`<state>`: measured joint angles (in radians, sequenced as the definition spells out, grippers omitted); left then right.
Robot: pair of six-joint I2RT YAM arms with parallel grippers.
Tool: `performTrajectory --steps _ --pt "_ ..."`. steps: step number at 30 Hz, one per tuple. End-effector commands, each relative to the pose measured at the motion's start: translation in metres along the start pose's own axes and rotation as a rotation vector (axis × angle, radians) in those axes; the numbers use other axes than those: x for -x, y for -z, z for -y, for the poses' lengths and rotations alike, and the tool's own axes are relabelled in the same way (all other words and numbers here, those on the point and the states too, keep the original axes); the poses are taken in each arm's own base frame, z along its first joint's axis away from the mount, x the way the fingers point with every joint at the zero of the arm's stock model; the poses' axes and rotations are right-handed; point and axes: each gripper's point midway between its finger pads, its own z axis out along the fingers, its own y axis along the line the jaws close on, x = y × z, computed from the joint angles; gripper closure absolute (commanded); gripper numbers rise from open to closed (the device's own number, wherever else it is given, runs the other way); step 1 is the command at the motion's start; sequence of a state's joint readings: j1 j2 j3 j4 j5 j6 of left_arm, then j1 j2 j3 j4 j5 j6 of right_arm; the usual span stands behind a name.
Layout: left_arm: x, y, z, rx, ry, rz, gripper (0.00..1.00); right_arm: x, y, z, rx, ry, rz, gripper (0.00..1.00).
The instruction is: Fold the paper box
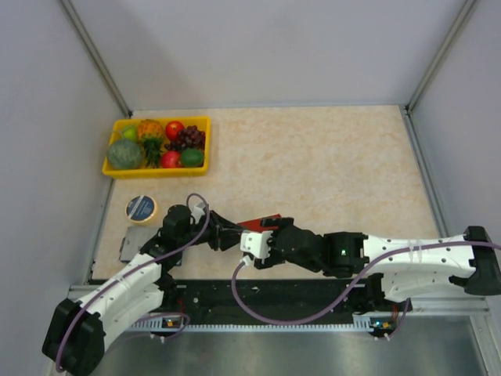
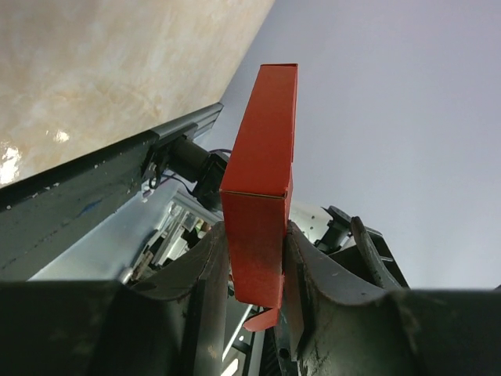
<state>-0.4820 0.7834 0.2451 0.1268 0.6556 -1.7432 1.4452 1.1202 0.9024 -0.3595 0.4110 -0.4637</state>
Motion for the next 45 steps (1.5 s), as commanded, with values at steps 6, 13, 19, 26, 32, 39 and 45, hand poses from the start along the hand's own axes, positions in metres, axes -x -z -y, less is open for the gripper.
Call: performTrajectory --steps 6,13,19,26,32,39,45 --pt "-0.008 0.005 0.011 -0.03 0.054 -0.042 0.99 0.008 -0.021 -0.002 -0.042 0.042 0.001 0.34" --pt "-0.01 0.006 0.013 -0.043 0.064 -0.054 0.99 -0.007 -0.023 -0.002 -0.073 0.046 -0.028 0.4" --pt "-0.012 0.009 0.02 -0.091 0.055 -0.063 0.98 -0.021 -0.026 0.001 -0.097 -0.009 -0.015 0.68" --pt "0.008 0.002 0.022 -0.085 -0.293 0.063 0.4 -0.042 -0.021 -0.005 -0.026 -0.105 -0.076 0.88" --pt "0.041 0.015 0.009 0.024 -0.665 0.282 0.32 -0.066 -0.011 -0.016 0.142 -0.289 -0.164 0.88" --pt "0.039 0.032 0.039 -0.143 -1.195 0.401 0.41 -0.091 -0.022 -0.019 0.299 -0.447 -0.257 0.85" --pt "0.008 0.024 0.053 -0.307 -1.591 0.399 0.44 -0.102 -0.042 -0.018 0.421 -0.506 -0.354 0.84"
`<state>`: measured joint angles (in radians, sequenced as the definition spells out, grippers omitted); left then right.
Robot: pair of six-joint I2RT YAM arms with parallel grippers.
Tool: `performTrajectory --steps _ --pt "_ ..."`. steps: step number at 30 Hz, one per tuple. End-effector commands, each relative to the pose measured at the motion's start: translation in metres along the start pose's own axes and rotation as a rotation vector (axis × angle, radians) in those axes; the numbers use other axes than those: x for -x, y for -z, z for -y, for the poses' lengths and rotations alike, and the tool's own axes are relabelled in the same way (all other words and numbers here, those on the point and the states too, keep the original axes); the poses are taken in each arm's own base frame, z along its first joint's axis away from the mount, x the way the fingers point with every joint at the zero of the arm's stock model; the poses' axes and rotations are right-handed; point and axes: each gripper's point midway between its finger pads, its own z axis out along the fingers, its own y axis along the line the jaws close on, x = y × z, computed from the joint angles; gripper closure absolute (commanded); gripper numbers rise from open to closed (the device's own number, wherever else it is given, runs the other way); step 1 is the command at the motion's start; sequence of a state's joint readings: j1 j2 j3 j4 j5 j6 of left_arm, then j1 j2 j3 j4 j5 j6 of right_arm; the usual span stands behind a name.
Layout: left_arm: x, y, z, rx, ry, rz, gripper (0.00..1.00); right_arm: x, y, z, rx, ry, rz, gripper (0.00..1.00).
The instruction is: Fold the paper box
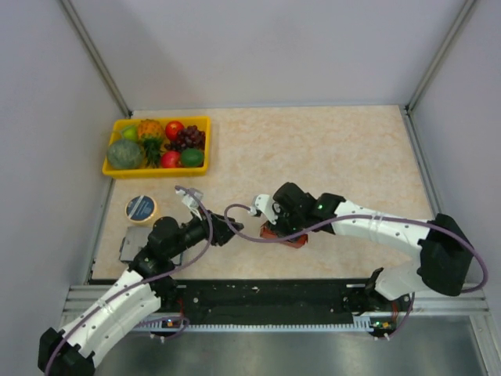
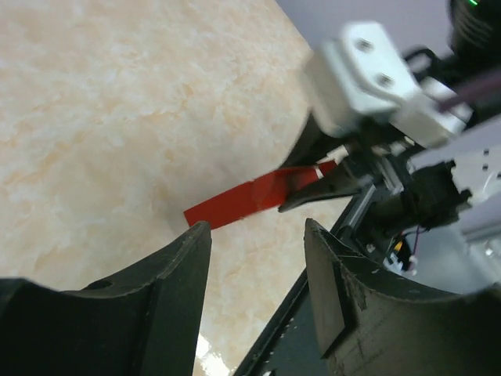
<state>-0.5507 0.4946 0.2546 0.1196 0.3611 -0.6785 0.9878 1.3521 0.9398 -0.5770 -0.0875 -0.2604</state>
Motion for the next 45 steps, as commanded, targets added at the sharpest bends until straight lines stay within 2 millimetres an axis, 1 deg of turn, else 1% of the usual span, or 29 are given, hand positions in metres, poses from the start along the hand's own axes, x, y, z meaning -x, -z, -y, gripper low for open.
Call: performTrajectory --steps 1,2,3,4,6,7,9,10,13,17,18,19,21,22,26,27,28,29,30,31,32,33,35,38,39,41,43,44,45 --pt "0.017 -0.006 0.037 -0.18 -0.412 0.156 0.44 0.016 0.0 -0.006 0.131 -0.035 -0.007 0.84" --pt "0.017 -0.009 0.036 -0.166 -0.438 0.17 0.45 0.014 -0.004 -0.004 0.139 -0.044 -0.018 0.84" --pt "0.011 -0.016 0.034 -0.161 -0.475 0.148 0.45 0.016 -0.004 -0.004 0.151 -0.043 -0.014 0.84" --pt "0.007 -0.02 0.039 -0.178 -0.485 0.136 0.5 0.016 -0.005 -0.004 0.156 -0.044 -0.016 0.83" --pt "-0.002 -0.033 0.035 -0.164 -0.482 0.075 0.56 0.016 -0.008 0.0 0.162 -0.055 -0.022 0.83" --pt "-0.007 -0.036 0.037 -0.173 -0.482 0.053 0.6 0.015 -0.009 0.0 0.165 -0.06 -0.024 0.83" --pt "-0.008 -0.043 0.036 -0.162 -0.484 0.035 0.63 0.017 -0.009 0.0 0.182 -0.067 -0.016 0.83" --pt "-0.009 -0.045 0.033 -0.142 -0.483 0.031 0.64 0.019 -0.008 0.001 0.185 -0.07 -0.009 0.83" --pt "-0.01 -0.048 0.024 -0.102 -0.496 0.022 0.63 0.021 -0.007 0.002 0.203 -0.081 0.002 0.83" --pt "-0.009 -0.053 0.027 -0.104 -0.457 0.012 0.56 0.018 -0.009 0.004 0.199 -0.083 -0.008 0.84" --pt "-0.006 -0.056 0.021 -0.065 -0.432 0.02 0.57 0.019 -0.009 0.004 0.202 -0.083 -0.007 0.84" --pt "-0.004 -0.058 0.02 -0.051 -0.403 0.029 0.58 0.018 -0.011 0.003 0.205 -0.087 -0.011 0.84" --pt "-0.008 -0.061 0.019 -0.051 -0.348 0.03 0.66 0.018 -0.012 0.003 0.208 -0.09 -0.014 0.84" --pt "-0.004 -0.063 0.027 -0.084 -0.336 0.054 0.66 0.018 -0.012 0.004 0.206 -0.09 -0.014 0.84" --pt "-0.015 -0.069 0.032 -0.131 -0.286 0.017 0.64 0.019 -0.013 0.009 0.187 -0.097 -0.017 0.85" --pt "-0.017 -0.068 0.031 -0.132 -0.273 0.015 0.64 0.02 -0.012 0.008 0.194 -0.104 -0.011 0.85" --pt "-0.009 -0.067 0.037 -0.154 -0.267 0.063 0.65 0.021 -0.011 0.011 0.198 -0.115 -0.004 0.85" --pt "-0.015 -0.062 0.03 -0.142 -0.23 0.068 0.66 0.023 -0.01 0.011 0.204 -0.121 0.009 0.85" --pt "-0.007 -0.056 0.032 -0.146 -0.211 0.122 0.66 0.021 -0.011 0.012 0.205 -0.13 0.012 0.85" --pt "-0.002 -0.051 0.031 -0.146 -0.191 0.163 0.65 0.024 -0.011 0.013 0.203 -0.132 0.032 0.85" --pt "0.003 -0.043 0.025 -0.13 -0.151 0.225 0.62 0.026 -0.01 0.015 0.206 -0.143 0.052 0.85" --pt "0.004 -0.042 0.022 -0.116 -0.134 0.241 0.61 0.026 -0.008 0.013 0.213 -0.146 0.067 0.85" --pt "-0.003 -0.046 0.015 -0.09 -0.122 0.196 0.59 0.031 -0.006 0.015 0.209 -0.142 0.104 0.85" --pt "-0.006 -0.054 0.006 -0.065 -0.085 0.134 0.57 0.033 -0.004 0.013 0.218 -0.141 0.123 0.85" --pt "0.002 -0.052 0.011 -0.108 -0.085 0.158 0.56 0.032 -0.005 0.015 0.211 -0.145 0.118 0.85" --pt "0.005 -0.053 0.009 -0.113 -0.083 0.164 0.54 0.031 -0.006 0.015 0.211 -0.148 0.112 0.86" --pt "0.001 -0.057 0.008 -0.108 -0.115 0.12 0.54 0.033 -0.005 0.015 0.216 -0.149 0.12 0.86" --pt "0.005 -0.06 0.009 -0.11 -0.145 0.122 0.54 0.037 -0.004 0.013 0.227 -0.146 0.129 0.86" --pt "0.005 -0.06 0.012 -0.121 -0.167 0.119 0.59 0.037 -0.003 0.013 0.23 -0.147 0.13 0.86"
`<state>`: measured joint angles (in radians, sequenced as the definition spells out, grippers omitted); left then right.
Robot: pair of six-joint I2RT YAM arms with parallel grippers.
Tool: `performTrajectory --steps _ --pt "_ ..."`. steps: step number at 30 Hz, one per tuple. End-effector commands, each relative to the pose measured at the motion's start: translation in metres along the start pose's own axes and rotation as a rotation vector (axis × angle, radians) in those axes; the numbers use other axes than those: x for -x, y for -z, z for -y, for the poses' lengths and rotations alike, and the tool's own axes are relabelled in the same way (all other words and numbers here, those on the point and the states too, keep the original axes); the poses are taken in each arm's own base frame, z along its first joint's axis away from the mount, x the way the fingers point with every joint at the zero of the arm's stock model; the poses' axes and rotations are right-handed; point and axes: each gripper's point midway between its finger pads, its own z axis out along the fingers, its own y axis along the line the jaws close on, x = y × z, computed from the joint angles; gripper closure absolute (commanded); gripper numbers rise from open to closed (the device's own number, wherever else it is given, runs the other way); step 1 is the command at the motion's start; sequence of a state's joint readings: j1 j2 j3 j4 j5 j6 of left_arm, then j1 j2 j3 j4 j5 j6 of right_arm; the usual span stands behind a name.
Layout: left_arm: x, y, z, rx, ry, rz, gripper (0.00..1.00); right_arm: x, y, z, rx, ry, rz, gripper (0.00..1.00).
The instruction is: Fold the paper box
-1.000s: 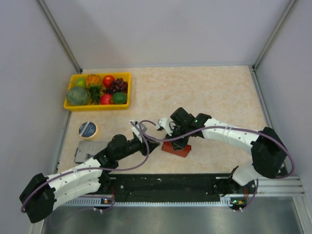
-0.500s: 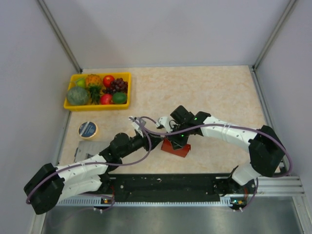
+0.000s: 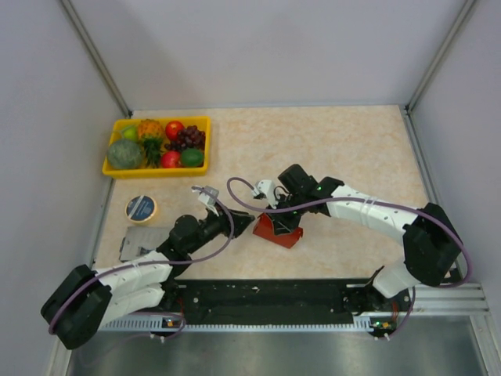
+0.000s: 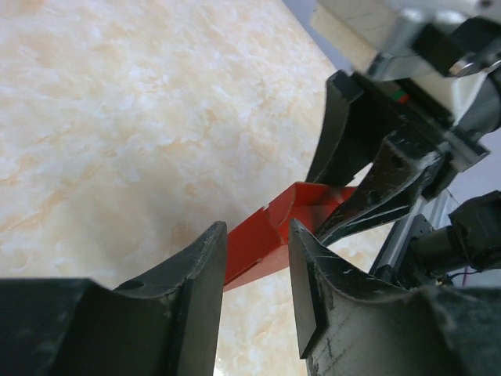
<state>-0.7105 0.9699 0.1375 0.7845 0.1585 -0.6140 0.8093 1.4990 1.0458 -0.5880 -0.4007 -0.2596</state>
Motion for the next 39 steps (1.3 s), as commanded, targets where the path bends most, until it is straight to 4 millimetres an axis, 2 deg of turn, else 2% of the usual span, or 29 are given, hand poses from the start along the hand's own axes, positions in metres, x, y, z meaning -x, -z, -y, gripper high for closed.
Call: performTrajectory --steps 1,5,8,10,14,23,29,39 --pt "0.028 -0.011 0.032 -0.131 -0.093 0.04 0.61 0.019 0.007 -0.004 0.024 0.017 0.075 0.86" --pt "0.035 -0.017 0.037 -0.146 -0.209 0.012 0.64 0.02 0.006 -0.001 0.019 0.013 0.055 0.87" --pt "0.032 -0.02 0.038 -0.153 -0.261 -0.022 0.64 0.021 0.007 -0.002 0.025 0.015 0.056 0.87" --pt "0.033 -0.023 0.039 -0.159 -0.293 -0.035 0.67 0.021 0.007 -0.003 0.027 0.016 0.056 0.87" --pt "0.022 -0.028 0.04 -0.188 -0.302 -0.093 0.71 0.02 0.007 -0.004 0.031 0.015 0.054 0.87" --pt "0.013 -0.03 0.048 -0.232 -0.3 -0.144 0.66 0.019 0.009 -0.003 0.023 0.014 0.047 0.88" --pt "0.007 -0.032 0.042 -0.197 -0.334 -0.181 0.75 0.021 0.008 -0.003 0.028 0.013 0.05 0.88" --pt "0.005 -0.04 0.039 -0.162 -0.351 -0.2 0.79 0.021 0.007 -0.003 0.028 0.01 0.046 0.89"
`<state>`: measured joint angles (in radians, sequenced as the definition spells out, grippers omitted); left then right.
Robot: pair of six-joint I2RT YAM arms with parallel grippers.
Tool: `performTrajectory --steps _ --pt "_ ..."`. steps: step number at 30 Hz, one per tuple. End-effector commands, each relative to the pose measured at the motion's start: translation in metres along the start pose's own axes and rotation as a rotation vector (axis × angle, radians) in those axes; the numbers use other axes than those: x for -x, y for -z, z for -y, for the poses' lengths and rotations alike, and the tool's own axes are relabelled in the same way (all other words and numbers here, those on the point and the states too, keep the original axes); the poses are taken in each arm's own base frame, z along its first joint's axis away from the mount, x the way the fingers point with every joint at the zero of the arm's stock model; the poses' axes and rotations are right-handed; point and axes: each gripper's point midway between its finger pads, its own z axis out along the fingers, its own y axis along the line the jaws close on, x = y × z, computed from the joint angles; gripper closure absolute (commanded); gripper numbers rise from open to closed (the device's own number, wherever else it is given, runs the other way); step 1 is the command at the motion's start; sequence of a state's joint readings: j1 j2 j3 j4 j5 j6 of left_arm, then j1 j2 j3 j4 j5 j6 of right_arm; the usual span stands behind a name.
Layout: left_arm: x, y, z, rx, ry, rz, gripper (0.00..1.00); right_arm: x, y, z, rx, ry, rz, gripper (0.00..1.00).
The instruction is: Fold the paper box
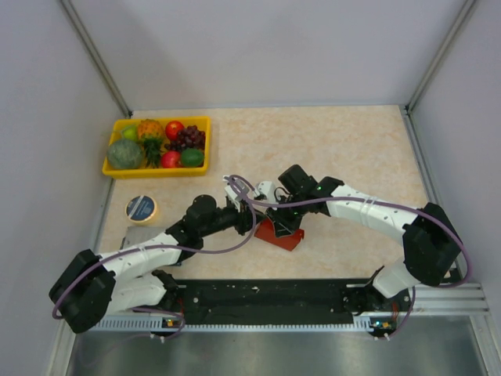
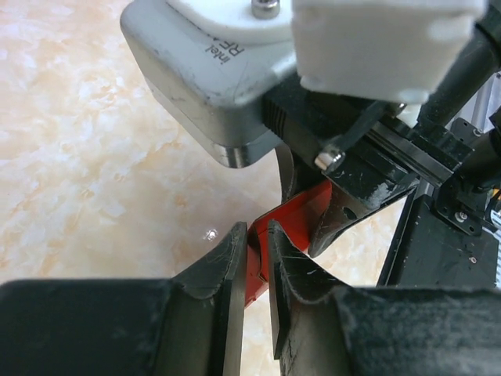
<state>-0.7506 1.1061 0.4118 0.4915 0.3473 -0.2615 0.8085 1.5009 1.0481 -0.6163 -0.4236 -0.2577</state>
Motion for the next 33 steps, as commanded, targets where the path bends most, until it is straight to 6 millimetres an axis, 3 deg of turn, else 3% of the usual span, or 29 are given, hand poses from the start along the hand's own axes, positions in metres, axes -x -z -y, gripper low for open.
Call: performTrajectory --steps 1,7,10,14,22,33 --pt "0.018 -0.007 0.005 -0.01 -0.042 0.034 0.81 0.026 0.006 0.003 -0.001 0.023 0.064 0.89" --pt "0.012 -0.011 0.007 0.014 -0.04 0.026 0.94 0.03 0.006 0.014 -0.078 -0.012 0.06 0.89" --pt "0.008 -0.012 -0.002 0.069 -0.008 0.051 1.0 0.035 0.003 0.022 -0.147 -0.048 0.067 0.89" --pt "0.0 -0.009 -0.011 0.121 0.065 0.113 1.0 0.041 -0.004 0.027 -0.214 -0.096 0.064 0.87" --pt "0.003 -0.004 -0.014 0.158 0.078 0.227 1.0 0.045 -0.012 0.033 -0.302 -0.139 0.082 0.85" --pt "-0.024 -0.002 -0.014 0.182 0.073 0.245 1.0 0.043 -0.019 0.03 -0.284 -0.173 0.096 0.85"
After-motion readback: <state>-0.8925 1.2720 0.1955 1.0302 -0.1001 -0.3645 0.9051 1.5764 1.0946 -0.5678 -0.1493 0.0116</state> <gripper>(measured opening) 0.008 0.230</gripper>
